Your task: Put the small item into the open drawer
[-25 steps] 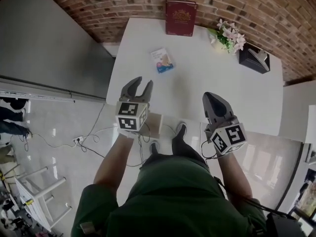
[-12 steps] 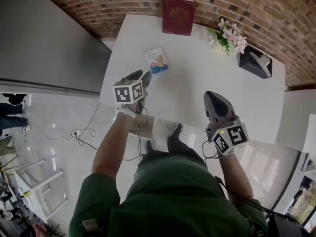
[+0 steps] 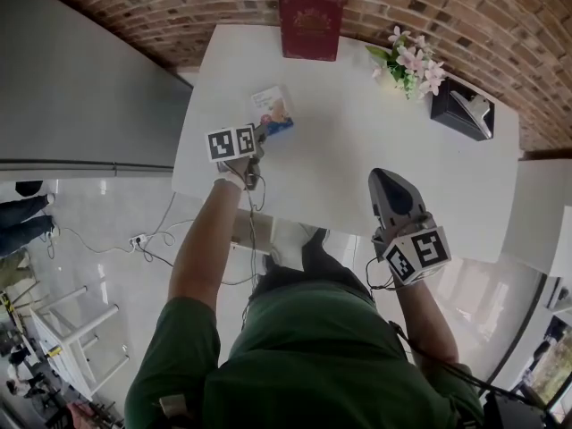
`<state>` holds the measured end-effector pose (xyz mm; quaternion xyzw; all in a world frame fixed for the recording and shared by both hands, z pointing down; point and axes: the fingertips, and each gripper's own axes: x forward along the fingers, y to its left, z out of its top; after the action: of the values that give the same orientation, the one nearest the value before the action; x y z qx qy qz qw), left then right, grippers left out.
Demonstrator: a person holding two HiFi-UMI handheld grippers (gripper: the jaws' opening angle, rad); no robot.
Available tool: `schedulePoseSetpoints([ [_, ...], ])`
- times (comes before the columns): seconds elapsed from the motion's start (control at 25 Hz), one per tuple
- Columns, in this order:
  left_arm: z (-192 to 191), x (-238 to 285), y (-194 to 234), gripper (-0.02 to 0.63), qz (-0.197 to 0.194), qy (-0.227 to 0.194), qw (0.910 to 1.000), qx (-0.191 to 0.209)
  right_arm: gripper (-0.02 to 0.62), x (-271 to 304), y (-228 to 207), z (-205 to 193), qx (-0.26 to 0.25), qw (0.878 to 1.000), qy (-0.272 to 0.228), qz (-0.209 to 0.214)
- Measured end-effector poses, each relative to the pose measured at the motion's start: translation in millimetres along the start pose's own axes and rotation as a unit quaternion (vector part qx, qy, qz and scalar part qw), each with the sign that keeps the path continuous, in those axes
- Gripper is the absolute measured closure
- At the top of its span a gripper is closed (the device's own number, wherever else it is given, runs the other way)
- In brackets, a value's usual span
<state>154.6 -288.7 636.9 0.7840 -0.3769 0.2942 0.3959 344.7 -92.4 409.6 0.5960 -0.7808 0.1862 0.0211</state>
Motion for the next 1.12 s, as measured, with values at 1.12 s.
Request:
schedulePoseSetpoints([
  [1.12,-3,26,-3,0.561,-0.017,-0.01,0.9986,-0.05,0.592,21,-24,-34,0.061,0.997,0.032,0.027],
])
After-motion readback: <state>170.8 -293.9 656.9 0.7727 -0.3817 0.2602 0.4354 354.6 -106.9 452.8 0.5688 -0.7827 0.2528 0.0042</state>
